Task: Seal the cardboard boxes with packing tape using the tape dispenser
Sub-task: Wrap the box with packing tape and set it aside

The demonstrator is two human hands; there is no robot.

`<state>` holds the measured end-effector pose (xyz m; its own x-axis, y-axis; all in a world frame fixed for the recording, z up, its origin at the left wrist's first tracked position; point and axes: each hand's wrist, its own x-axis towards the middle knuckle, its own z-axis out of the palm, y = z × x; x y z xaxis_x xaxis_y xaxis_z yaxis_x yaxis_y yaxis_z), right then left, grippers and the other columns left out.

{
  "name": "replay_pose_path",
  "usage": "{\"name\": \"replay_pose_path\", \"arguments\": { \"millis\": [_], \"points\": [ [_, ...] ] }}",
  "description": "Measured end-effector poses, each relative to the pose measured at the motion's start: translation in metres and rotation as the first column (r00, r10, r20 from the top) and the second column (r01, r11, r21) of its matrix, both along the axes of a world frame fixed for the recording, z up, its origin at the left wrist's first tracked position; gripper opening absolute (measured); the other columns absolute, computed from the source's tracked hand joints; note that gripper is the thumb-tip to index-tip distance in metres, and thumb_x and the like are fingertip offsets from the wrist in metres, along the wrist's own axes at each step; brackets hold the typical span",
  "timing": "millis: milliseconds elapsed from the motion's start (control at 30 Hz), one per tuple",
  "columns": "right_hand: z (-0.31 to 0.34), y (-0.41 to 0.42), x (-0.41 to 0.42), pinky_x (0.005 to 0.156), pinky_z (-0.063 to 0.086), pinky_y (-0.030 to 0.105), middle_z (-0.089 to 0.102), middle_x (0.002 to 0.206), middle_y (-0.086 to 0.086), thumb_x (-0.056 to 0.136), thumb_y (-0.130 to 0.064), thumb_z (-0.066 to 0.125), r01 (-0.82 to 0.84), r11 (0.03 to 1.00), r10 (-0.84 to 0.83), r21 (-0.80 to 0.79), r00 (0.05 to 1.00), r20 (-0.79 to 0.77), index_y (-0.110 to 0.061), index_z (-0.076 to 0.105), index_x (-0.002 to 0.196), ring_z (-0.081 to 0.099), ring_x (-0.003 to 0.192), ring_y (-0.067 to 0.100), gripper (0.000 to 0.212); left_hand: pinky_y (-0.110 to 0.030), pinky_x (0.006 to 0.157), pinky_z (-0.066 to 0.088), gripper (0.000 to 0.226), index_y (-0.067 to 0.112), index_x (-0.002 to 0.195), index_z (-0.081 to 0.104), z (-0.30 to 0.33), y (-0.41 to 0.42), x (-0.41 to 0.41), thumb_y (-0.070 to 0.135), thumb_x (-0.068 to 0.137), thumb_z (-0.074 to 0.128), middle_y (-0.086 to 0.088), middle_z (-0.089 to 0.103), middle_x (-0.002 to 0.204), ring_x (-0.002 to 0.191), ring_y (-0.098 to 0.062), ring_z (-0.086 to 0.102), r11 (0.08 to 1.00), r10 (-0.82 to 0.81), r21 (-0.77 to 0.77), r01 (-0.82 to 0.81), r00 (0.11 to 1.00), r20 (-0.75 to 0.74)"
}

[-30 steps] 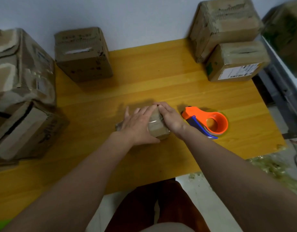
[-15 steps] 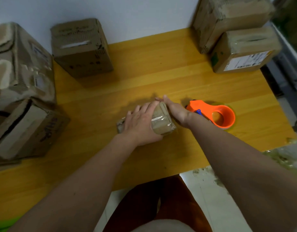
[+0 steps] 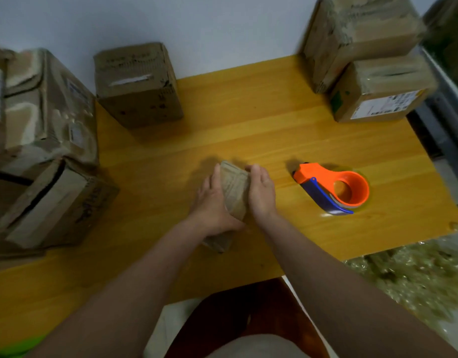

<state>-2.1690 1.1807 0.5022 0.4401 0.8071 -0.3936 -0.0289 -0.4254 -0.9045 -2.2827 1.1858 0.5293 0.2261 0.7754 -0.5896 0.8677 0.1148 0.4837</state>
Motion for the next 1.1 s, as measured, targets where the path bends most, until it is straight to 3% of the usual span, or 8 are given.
{"name": "replay_pose_path", "arguments": {
  "millis": [167, 300, 433, 667, 767, 867, 967, 1100],
  "points": [
    [0.004, 0.014, -0.014, 0.054, 0.047, 0.018, 0.063, 0.070, 0.001, 0.103, -0.031, 0.036, 0.252, 0.963, -0.265, -0.092, 0.947, -0.180, -0.006, 0.066, 0.085, 0.058, 0.065, 0.015, 0.043, -0.041, 0.111, 0.033, 0.142, 0.027, 0.152, -0.010, 0.002, 0.003, -0.010, 0.035, 0.054, 0.093, 0.000, 0.015, 0.156, 0.141, -0.021, 0.022, 0.996, 0.068, -0.074, -0.054, 0.978, 0.197],
    [0.003, 0.008, -0.007, 0.082, 0.052, 0.034, 0.066, 0.100, 0.011, 0.100, -0.035, 0.044, 0.142, 0.986, -0.161, -0.091, 0.954, -0.254, -0.004, 0.064, 0.107, 0.063, 0.091, 0.022, 0.037, -0.037, 0.103, 0.040, 0.089, 0.040, 0.151, 0.017, 0.002, 0.022, -0.013, 0.060, 0.079, 0.066, 0.004, 0.032, 0.152, 0.132, -0.021, 0.041, 0.917, 0.382, -0.257, -0.304, 0.856, 0.349],
    [0.001, 0.006, -0.008, 0.099, 0.047, 0.046, 0.062, 0.119, 0.007, 0.091, -0.032, 0.062, 0.074, 0.992, -0.098, -0.102, 0.963, -0.253, -0.009, 0.062, 0.110, 0.060, 0.111, 0.025, 0.030, -0.030, 0.099, 0.034, 0.050, 0.036, 0.144, 0.036, -0.013, 0.045, 0.004, 0.054, 0.098, 0.036, -0.003, 0.039, 0.151, 0.133, -0.026, 0.040, 0.940, 0.341, -0.128, -0.317, 0.894, 0.290],
    [-0.005, 0.007, -0.004, 0.081, 0.049, 0.033, 0.067, 0.111, 0.019, 0.101, -0.019, 0.037, 0.071, 0.993, -0.088, -0.094, 0.979, -0.186, -0.004, 0.069, 0.100, 0.061, 0.096, 0.024, 0.036, -0.046, 0.103, 0.039, 0.053, 0.025, 0.131, 0.051, -0.034, 0.046, 0.014, 0.053, 0.100, 0.019, -0.010, 0.054, 0.134, 0.120, -0.032, 0.051, 0.905, 0.423, -0.013, -0.425, 0.896, 0.139],
    [-0.002, 0.008, 0.000, 0.091, 0.048, 0.036, 0.065, 0.115, 0.016, 0.104, -0.026, 0.029, -0.042, 0.994, 0.033, -0.099, 0.995, -0.099, -0.003, 0.065, 0.113, 0.059, 0.108, 0.026, 0.043, -0.045, 0.105, 0.038, 0.052, 0.028, 0.129, 0.055, -0.031, 0.048, 0.012, 0.050, 0.102, 0.017, -0.009, 0.054, 0.134, 0.121, -0.031, 0.050, 0.907, 0.413, 0.025, -0.421, 0.897, 0.156],
    [0.000, -0.001, 0.009, 0.106, 0.034, 0.033, 0.052, 0.135, 0.014, 0.104, -0.027, 0.031, -0.199, 0.979, 0.205, -0.047, 0.955, 0.215, -0.003, 0.050, 0.132, 0.045, 0.128, 0.025, 0.041, -0.043, 0.111, 0.028, 0.057, 0.031, 0.146, 0.036, -0.026, 0.043, 0.000, 0.056, 0.100, 0.015, -0.008, 0.039, 0.150, 0.136, -0.031, 0.037, 0.952, 0.306, -0.051, -0.302, 0.944, 0.124],
    [0.001, -0.015, 0.016, 0.099, 0.030, 0.021, 0.053, 0.135, 0.012, 0.102, -0.019, 0.037, -0.386, 0.923, 0.351, -0.004, 0.836, 0.422, -0.004, 0.048, 0.134, 0.046, 0.127, 0.025, 0.036, -0.050, 0.109, 0.031, 0.069, 0.035, 0.152, 0.018, -0.023, 0.016, -0.028, 0.069, 0.092, 0.017, -0.003, 0.030, 0.155, 0.139, -0.030, 0.033, 0.973, 0.233, -0.014, -0.232, 0.972, 0.016],
    [0.003, -0.019, 0.028, 0.095, 0.033, 0.023, 0.054, 0.134, 0.013, 0.102, -0.022, 0.036, -0.455, 0.884, 0.449, -0.107, 0.764, 0.464, -0.006, 0.048, 0.134, 0.047, 0.125, 0.027, 0.037, -0.048, 0.112, 0.031, 0.076, 0.022, 0.153, 0.017, -0.016, -0.052, -0.056, 0.064, 0.092, 0.035, -0.004, 0.024, 0.157, 0.142, -0.026, 0.028, 0.856, 0.508, 0.041, -0.516, 0.852, 0.122]
  ]
}}
